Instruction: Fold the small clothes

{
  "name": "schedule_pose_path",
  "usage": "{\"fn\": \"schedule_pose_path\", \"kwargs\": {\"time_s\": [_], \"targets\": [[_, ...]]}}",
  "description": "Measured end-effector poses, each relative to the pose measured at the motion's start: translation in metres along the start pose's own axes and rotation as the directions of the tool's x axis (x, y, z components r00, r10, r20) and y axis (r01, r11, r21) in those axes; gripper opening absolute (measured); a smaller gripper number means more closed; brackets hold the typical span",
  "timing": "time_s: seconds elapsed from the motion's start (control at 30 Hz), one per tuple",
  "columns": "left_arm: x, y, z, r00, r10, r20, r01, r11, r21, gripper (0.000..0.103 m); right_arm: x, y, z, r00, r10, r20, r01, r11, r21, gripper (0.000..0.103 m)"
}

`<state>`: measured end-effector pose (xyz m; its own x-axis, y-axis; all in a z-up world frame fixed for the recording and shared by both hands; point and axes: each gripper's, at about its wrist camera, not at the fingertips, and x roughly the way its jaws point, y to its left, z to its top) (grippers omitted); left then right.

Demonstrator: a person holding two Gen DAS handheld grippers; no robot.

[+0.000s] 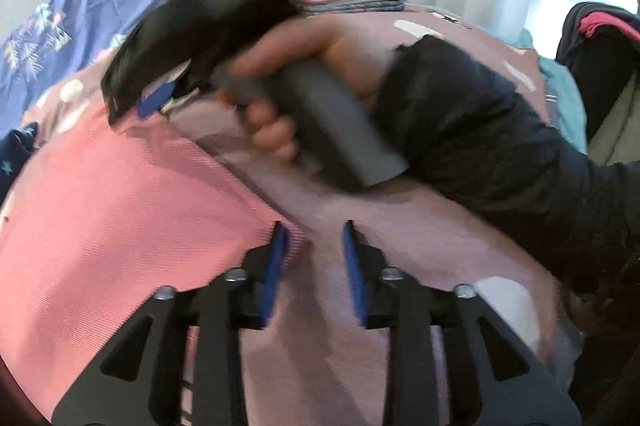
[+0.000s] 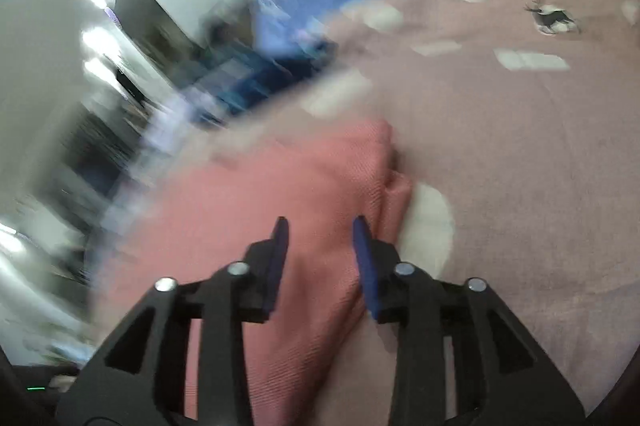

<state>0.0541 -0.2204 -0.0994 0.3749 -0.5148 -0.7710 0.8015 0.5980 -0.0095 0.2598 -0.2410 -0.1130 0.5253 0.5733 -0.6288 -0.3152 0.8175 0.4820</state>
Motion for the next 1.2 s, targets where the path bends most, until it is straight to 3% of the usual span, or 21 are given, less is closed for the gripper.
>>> {"fn": "schedule_pose_path", "kwargs": {"time_s": [0.2, 0.3, 0.37, 0.4, 0.5, 0.57, 0.6, 0.63, 0.67, 0.77, 0.83, 0.87, 0.93, 1.0, 1.07, 1.13, 1.2], "targets": [[-0.036, 0.001, -0.015, 0.998, 0.016, 0.065, -0.013, 0.999, -0.042, 0.043, -0.002, -0.021, 0.005, 0.987, 0.153, 0.045, -0.157, 0.982, 0.105, 0.031], [-0.073, 0.021, -0.039, 0.988, 0.127, 0.084, -0.119, 0.988, -0.094, 0.043, -0.003, -0.013, 0.000, 0.985, 0.166, 0.053, -0.169, 0.983, 0.075, 0.039], [-0.100, 0.048, -0.065, 0.971, 0.230, 0.069, -0.214, 0.960, -0.181, 0.050, -0.010, -0.011, -0.002, 0.984, 0.168, 0.055, -0.171, 0.984, 0.056, 0.047], [-0.111, 0.060, -0.079, 0.959, 0.279, 0.057, -0.260, 0.939, -0.225, 0.055, -0.010, -0.009, -0.003, 0.985, 0.163, 0.055, -0.166, 0.985, 0.051, 0.048], [-0.151, 0.104, -0.131, 0.914, 0.405, -0.006, -0.374, 0.839, -0.394, 0.058, -0.011, -0.005, -0.005, 0.989, 0.133, 0.062, -0.136, 0.990, 0.048, 0.048], [-0.180, 0.128, -0.174, 0.884, 0.466, -0.047, -0.420, 0.744, -0.520, 0.058, -0.017, -0.001, -0.008, 0.993, 0.079, 0.083, -0.083, 0.995, 0.050, 0.048], [-0.190, 0.136, -0.185, 0.875, 0.482, -0.055, -0.427, 0.712, -0.558, 0.058, -0.019, 0.000, -0.007, 0.994, 0.051, 0.098, -0.056, 0.997, 0.049, 0.048], [-0.209, 0.146, -0.209, 0.858, 0.510, -0.065, -0.436, 0.655, -0.617, 0.058, -0.030, 0.005, -0.009, 0.991, -0.007, 0.132, 0.000, 0.999, 0.053, 0.054], [-0.221, 0.154, -0.220, 0.847, 0.528, -0.069, -0.440, 0.622, -0.648, 0.058, -0.039, 0.007, -0.012, 0.984, -0.054, 0.169, 0.045, 0.997, 0.061, 0.063], [-0.250, 0.171, -0.246, 0.819, 0.568, -0.076, -0.448, 0.552, -0.704, 0.058, -0.073, 0.039, -0.022, 0.945, -0.149, 0.292, 0.132, 0.988, 0.075, 0.063], [-0.263, 0.190, -0.249, 0.803, 0.591, -0.077, -0.463, 0.536, -0.707, 0.058, -0.078, 0.079, -0.028, 0.933, -0.187, 0.309, 0.198, 0.980, -0.006, 0.063], [-0.268, 0.205, -0.244, 0.798, 0.600, -0.060, -0.460, 0.541, -0.704, 0.058, -0.078, 0.106, -0.034, 0.927, -0.201, 0.317, 0.236, 0.969, -0.077, 0.063], [-0.272, 0.228, -0.237, 0.808, 0.589, -0.009, -0.421, 0.566, -0.709, 0.059, -0.067, 0.171, -0.052, 0.926, -0.203, 0.319, 0.292, 0.920, -0.260, 0.065], [-0.268, 0.259, -0.225, 0.831, 0.555, 0.041, -0.355, 0.585, -0.729, 0.059, -0.041, 0.236, -0.081, 0.954, -0.138, 0.265, 0.248, 0.859, -0.447, 0.067], [-0.252, 0.302, -0.212, 0.880, 0.464, 0.106, -0.227, 0.605, -0.763, 0.059, -0.012, 0.285, -0.109, 0.978, -0.087, 0.190, 0.183, 0.795, -0.578, 0.067], [-0.227, 0.341, -0.194, 0.918, 0.368, 0.150, -0.119, 0.614, -0.780, 0.060, 0.025, 0.332, -0.138, 0.991, -0.079, 0.106, 0.130, 0.703, -0.699, 0.067], [-0.199, 0.373, -0.175, 0.933, 0.331, 0.140, -0.096, 0.605, -0.791, 0.060, 0.058, 0.364, -0.161, 0.993, -0.102, 0.057, 0.108, 0.617, -0.780, 0.067]]}}
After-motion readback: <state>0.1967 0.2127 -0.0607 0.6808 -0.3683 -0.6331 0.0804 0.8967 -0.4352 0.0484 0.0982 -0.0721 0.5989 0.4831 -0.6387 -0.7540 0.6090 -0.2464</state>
